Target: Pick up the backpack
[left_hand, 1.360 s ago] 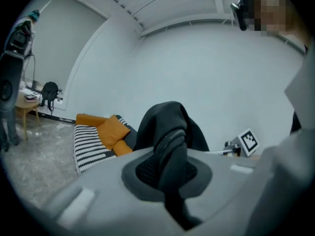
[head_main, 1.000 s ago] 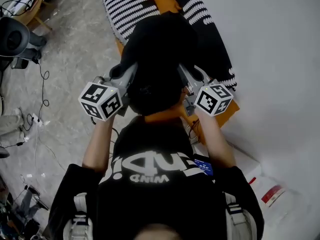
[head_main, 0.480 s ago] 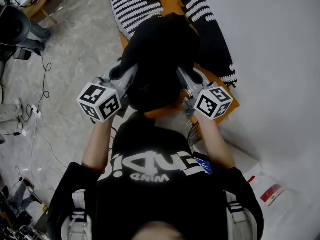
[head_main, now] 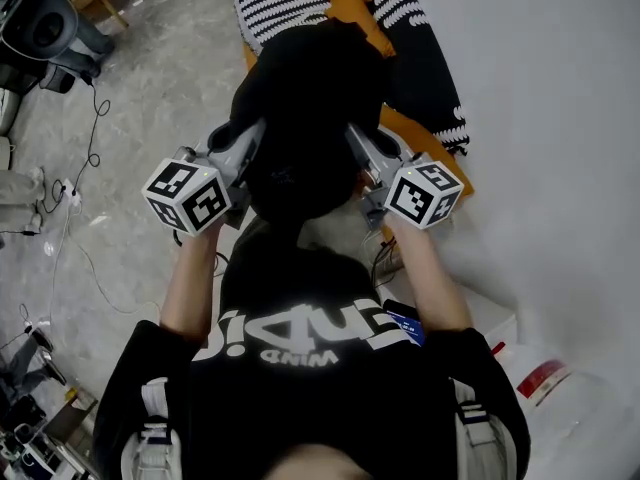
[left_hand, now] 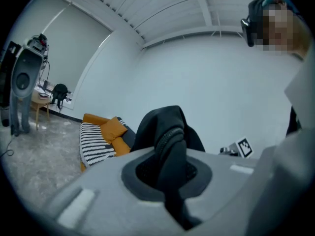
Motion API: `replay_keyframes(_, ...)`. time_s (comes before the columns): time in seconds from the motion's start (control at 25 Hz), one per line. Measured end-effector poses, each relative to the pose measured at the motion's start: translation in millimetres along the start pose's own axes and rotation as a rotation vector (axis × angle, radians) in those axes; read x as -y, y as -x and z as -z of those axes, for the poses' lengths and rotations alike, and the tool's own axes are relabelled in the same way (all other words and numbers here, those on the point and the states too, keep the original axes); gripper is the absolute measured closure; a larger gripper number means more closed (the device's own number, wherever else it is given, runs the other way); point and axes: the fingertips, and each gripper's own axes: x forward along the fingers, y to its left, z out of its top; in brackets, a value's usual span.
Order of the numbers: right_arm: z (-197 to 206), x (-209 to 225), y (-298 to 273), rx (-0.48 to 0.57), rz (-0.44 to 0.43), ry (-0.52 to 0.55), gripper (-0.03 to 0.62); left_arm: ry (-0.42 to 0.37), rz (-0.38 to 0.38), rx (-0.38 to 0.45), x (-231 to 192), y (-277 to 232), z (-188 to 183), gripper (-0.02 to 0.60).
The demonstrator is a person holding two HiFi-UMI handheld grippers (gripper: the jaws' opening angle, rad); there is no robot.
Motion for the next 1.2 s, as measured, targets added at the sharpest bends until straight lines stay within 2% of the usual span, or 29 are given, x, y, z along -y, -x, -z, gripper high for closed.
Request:
replay_keyframes(0.16,13.0,-21.6,32.3,-0.010,-0.025,0.033,0.559,0.005,-0.017,0.009,34.0,25.5,12.9,0.574)
replay_keyframes(0.48,69.2,-37.0,106.8,-0.035,-0.064,0.014,0.559,0.038,-0.056,-0.002,107.9,57.3,71.8,0.574)
replay_keyframes(0.64,77.9,-52.9,121.9,-0.037,-0.071,-0.008,0.560,0.055,-0.060,-0.013,122.9,79.9,77.0,0.575)
replay_keyframes(0.8,85.9,-79.3,133.7,-0.037,-0.069,0.020,0.560,0.054,-0.037,-0.015,131.7,107.1,75.8,0.574)
replay_keyframes(1.0,101.3,-106.5,137.3,-0.025,-0.039,0.041,0.560,0.033,-0.022,-0.024,128.1,136.5,81.0,0.574)
replay_keyframes(1.2,123.8,-117.3,135.6,-0.008,-0.001,0.014,0.560,0.067,0.010,-0.030,122.6,158.2,97.0,0.574)
